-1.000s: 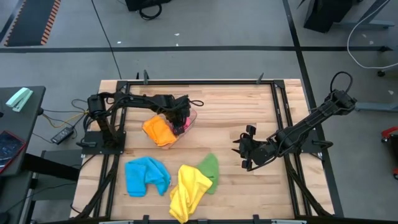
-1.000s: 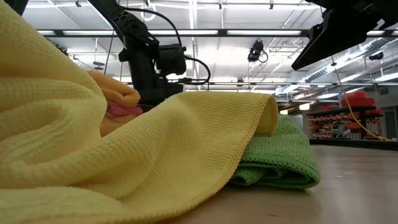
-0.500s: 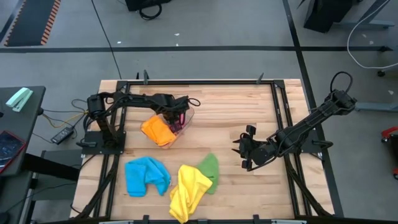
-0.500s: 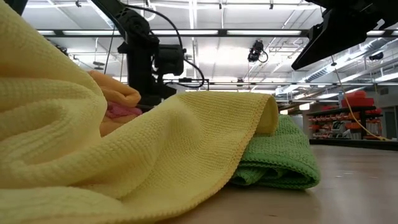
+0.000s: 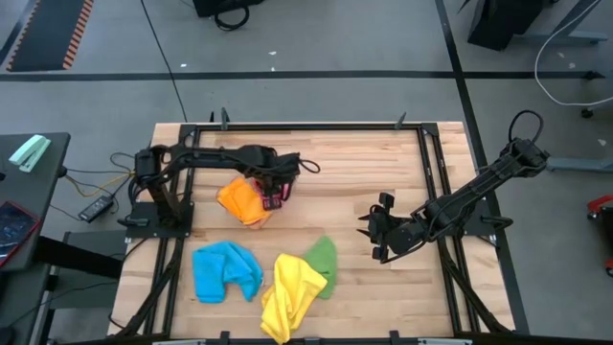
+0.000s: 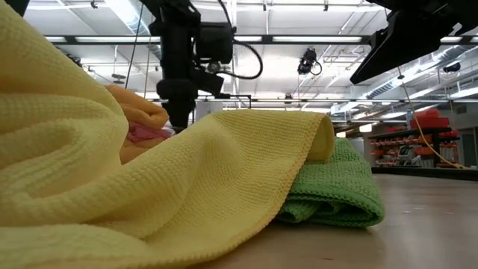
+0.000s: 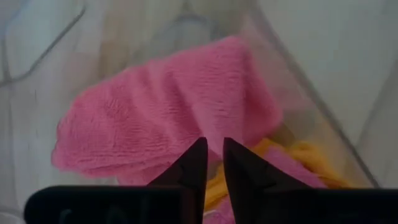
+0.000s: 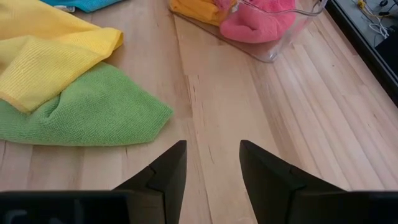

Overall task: Fold microfiber towels
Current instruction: Put the folded pink microfiber towel into the transparent bin

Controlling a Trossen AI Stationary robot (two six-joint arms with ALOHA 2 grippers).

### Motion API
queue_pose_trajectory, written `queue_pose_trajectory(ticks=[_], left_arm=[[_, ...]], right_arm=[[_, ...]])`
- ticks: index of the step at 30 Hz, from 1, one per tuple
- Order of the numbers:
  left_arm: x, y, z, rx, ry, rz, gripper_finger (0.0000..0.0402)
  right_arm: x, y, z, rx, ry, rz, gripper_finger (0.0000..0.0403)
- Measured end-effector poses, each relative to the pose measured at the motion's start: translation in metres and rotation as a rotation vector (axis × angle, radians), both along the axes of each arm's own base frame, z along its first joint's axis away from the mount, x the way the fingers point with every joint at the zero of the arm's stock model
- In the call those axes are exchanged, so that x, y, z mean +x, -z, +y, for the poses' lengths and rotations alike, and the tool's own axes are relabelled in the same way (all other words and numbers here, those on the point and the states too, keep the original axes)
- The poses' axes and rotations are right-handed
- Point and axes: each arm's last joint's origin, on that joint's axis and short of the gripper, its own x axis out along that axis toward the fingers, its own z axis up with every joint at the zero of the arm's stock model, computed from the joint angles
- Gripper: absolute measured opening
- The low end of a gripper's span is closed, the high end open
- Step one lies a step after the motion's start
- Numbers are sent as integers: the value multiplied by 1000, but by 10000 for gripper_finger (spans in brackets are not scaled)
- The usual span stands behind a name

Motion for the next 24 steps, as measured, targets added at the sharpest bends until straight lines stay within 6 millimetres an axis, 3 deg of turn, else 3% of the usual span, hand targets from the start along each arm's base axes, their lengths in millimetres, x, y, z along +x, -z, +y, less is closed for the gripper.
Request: queue_pose_trajectory(ticks=[8, 13, 19, 24], left_arm=[[2, -5, -22, 92, 309, 103, 85], [-2, 2, -30, 257, 442, 215, 116], [-6, 20, -37, 322, 513, 257, 186], [-3, 23, -35, 366, 507, 219, 202]], right_arm=[[0, 0, 0, 3, 2, -1, 156], [0, 0, 0, 3, 2, -2, 156], [-2, 10, -2, 4, 6, 3, 156], [-3, 15, -2, 14, 3, -20, 156]])
